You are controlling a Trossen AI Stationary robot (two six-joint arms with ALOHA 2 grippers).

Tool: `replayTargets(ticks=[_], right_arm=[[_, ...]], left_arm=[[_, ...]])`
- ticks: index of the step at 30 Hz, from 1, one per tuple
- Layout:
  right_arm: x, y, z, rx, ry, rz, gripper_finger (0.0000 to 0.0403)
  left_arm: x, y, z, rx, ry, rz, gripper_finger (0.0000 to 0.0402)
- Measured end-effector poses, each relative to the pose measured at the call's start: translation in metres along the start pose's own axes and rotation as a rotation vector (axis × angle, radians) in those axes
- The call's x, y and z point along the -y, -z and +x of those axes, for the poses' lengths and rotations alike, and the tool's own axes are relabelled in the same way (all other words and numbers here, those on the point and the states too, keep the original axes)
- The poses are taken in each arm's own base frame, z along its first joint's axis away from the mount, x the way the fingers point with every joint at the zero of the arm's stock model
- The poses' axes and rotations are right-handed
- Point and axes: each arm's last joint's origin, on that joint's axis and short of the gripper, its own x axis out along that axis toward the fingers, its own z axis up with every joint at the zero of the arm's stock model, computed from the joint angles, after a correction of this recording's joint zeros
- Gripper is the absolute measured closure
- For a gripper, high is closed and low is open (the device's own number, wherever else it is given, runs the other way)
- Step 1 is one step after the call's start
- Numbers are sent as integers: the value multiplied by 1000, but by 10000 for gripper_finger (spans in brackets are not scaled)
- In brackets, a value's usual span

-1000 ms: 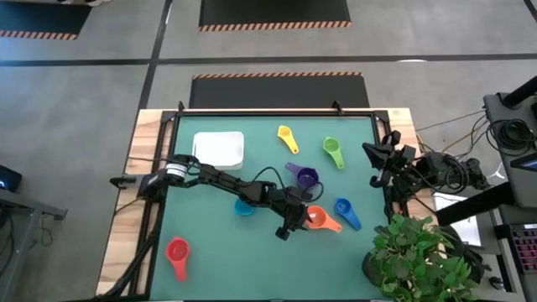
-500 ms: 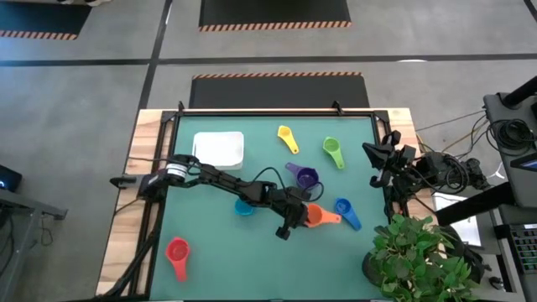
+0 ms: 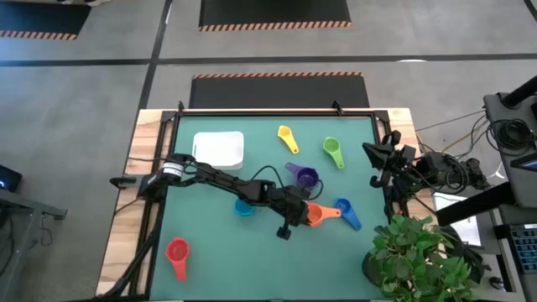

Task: Nest measuring cups in basket
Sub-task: Stack the orange measuring cup on top of the violet measuring cup

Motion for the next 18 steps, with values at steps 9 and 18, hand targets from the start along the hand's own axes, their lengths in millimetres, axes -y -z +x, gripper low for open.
replayTargets(ticks=[9, 18], right_arm=[[0, 0, 0, -1, 0, -1, 394], [0, 0, 0, -2, -1, 2, 394]], left_arm=[[-9, -36, -36, 71, -132, -55, 400], [-29, -30, -49, -5, -629, -280, 400]])
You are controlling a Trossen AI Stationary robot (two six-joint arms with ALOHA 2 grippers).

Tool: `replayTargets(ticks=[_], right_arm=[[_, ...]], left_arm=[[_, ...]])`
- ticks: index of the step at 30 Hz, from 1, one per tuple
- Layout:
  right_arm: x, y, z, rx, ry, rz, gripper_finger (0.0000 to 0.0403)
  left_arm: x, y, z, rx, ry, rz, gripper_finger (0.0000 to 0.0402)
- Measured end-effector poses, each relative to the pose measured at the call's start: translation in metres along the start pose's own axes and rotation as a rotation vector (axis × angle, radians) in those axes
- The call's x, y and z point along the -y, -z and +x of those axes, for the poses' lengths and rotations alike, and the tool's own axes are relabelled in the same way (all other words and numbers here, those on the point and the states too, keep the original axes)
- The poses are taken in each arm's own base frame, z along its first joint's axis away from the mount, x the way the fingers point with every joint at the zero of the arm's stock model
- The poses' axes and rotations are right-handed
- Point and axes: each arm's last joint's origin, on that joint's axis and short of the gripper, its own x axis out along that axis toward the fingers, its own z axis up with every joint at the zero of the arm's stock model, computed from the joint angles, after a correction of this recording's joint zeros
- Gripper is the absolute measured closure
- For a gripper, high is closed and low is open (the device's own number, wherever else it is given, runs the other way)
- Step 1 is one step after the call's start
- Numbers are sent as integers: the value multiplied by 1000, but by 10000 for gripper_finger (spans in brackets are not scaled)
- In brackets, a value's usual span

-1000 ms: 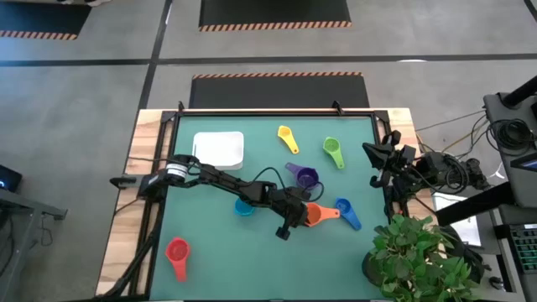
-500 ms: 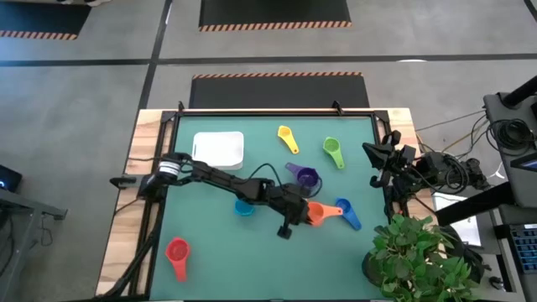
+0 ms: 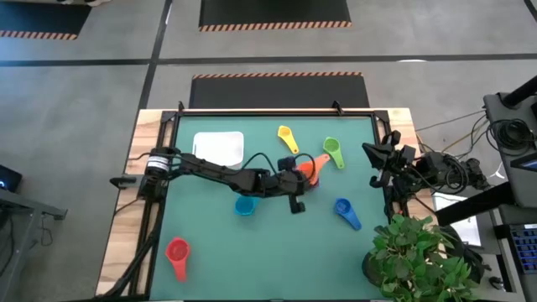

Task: Nest measuring cups in basket
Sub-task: Stack the orange measuring cup on top of the violet measuring cup

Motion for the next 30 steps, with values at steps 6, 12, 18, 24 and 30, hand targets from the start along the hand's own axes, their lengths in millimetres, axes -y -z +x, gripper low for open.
replayTargets(ticks=[6, 12, 18, 24, 30], right_arm=[[0, 0, 0, 0, 0, -2, 394], [0, 0, 0, 2, 0, -2, 394], [0, 0, 0, 2, 1, -3, 394], [0, 0, 0, 1, 0, -6, 394], [0, 0, 0, 1, 1, -6, 394]], left_arm=[[-1, 8, 8, -29, -5, -31, 400], [-2, 13, 17, -3, -12, -44, 400], [-5, 19, 26, -4, -23, -55, 398], [-3, 25, 31, -13, -23, -54, 397], [-3, 25, 31, -8, -23, -56, 397]])
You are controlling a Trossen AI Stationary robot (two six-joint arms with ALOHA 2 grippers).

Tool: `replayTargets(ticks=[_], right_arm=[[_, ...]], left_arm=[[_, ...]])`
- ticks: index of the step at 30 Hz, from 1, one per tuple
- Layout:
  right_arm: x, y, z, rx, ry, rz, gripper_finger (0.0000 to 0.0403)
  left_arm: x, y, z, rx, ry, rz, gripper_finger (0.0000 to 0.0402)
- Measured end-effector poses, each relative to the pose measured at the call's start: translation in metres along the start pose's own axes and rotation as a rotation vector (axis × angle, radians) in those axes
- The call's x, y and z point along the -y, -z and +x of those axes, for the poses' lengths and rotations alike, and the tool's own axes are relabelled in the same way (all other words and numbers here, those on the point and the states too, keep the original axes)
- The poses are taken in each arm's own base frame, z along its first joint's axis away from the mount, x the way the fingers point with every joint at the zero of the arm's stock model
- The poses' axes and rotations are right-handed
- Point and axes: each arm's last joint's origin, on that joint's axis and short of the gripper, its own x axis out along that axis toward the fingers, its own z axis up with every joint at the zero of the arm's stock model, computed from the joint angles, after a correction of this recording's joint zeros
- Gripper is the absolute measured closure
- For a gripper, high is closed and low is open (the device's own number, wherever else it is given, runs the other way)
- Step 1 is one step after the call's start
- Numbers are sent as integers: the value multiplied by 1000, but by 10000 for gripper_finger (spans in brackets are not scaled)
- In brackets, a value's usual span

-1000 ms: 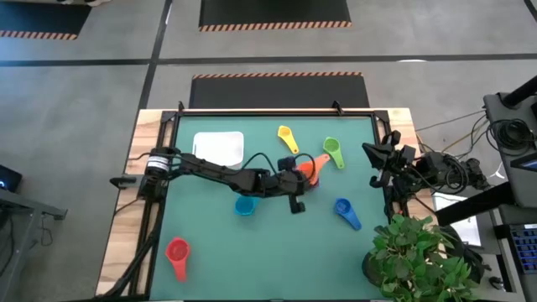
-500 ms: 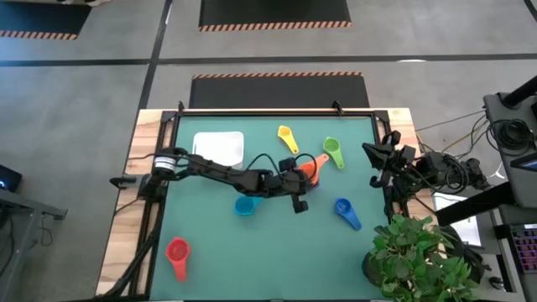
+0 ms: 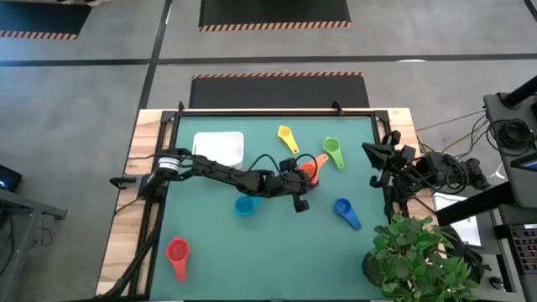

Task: Nest measuring cups in basket
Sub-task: Stack the orange measuring cup on top of the violet measuring cup

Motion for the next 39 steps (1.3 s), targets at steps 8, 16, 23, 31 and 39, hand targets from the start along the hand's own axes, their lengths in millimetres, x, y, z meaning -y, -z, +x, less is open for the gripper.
replayTargets(ticks=[8, 16, 23, 31, 39], right_arm=[[0, 0, 0, 0, 0, 1, 394], [0, 0, 0, 0, 0, 3, 394], [0, 0, 0, 0, 0, 1, 394], [0, 0, 0, 0, 0, 3, 394], [0, -1, 0, 1, 0, 4, 394]], left_arm=[[0, 0, 0, 1, 4, 0, 383], [1, 0, 0, -1, 28, -5, 339], [1, 0, 0, 0, 29, -4, 314], [4, -9, -9, 15, 90, 16, 312], [0, -31, -31, 54, 151, 176, 312]])
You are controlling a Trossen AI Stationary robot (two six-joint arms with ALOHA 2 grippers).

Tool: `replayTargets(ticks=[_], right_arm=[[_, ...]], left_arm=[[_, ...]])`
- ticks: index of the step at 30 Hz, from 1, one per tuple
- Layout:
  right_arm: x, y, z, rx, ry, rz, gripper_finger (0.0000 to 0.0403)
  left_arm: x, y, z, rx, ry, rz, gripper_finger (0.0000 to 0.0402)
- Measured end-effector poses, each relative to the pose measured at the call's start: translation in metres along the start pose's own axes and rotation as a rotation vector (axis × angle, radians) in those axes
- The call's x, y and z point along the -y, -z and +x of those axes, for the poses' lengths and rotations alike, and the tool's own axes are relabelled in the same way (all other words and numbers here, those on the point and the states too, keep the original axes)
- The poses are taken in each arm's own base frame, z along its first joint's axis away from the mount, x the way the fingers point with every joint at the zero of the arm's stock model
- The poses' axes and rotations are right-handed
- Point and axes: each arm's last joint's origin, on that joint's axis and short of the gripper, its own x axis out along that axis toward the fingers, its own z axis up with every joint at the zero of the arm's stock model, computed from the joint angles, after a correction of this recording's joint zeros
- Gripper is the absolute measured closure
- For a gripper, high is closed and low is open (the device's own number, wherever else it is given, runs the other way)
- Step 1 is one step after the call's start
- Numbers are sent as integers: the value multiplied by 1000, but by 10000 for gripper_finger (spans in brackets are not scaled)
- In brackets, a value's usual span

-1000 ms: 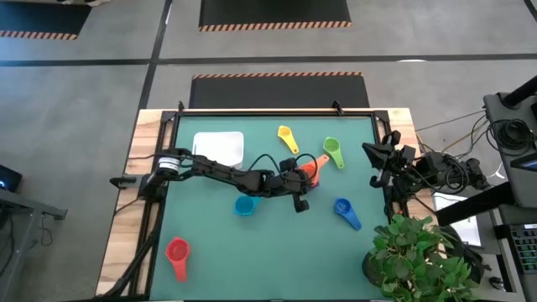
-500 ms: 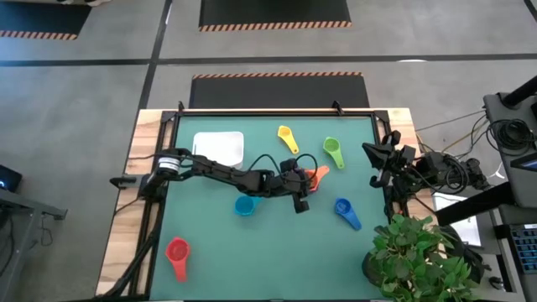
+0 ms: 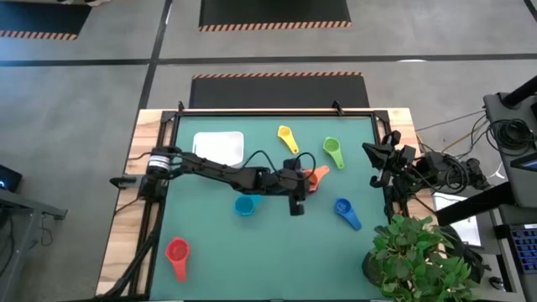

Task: Nest measuring cups in basket
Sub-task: Stack the orange measuring cup on top of the violet measuring cup

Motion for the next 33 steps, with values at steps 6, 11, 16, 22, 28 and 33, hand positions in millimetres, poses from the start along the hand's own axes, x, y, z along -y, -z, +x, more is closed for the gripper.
replayTargets(ticks=[6, 11, 16, 22, 28, 33], right_arm=[[0, 0, 0, 0, 0, 0, 394], [0, 0, 0, -1, 0, 0, 394], [0, 0, 0, -1, 0, -1, 394], [0, 0, 0, -1, 0, -2, 394], [0, 0, 0, 2, 0, -3, 394], [0, 0, 0, 2, 2, -17, 394]], left_arm=[[-16, -5, -1, 39, -19, 96, 319], [-41, -6, 5, 105, 42, 53, 348], [-61, -3, 7, 111, 51, -12, 394], [-71, -4, 8, 148, 87, -55, 401], [-71, -7, 8, 188, 102, -128, 401], [-63, 3, 23, 212, 115, -181, 401]])
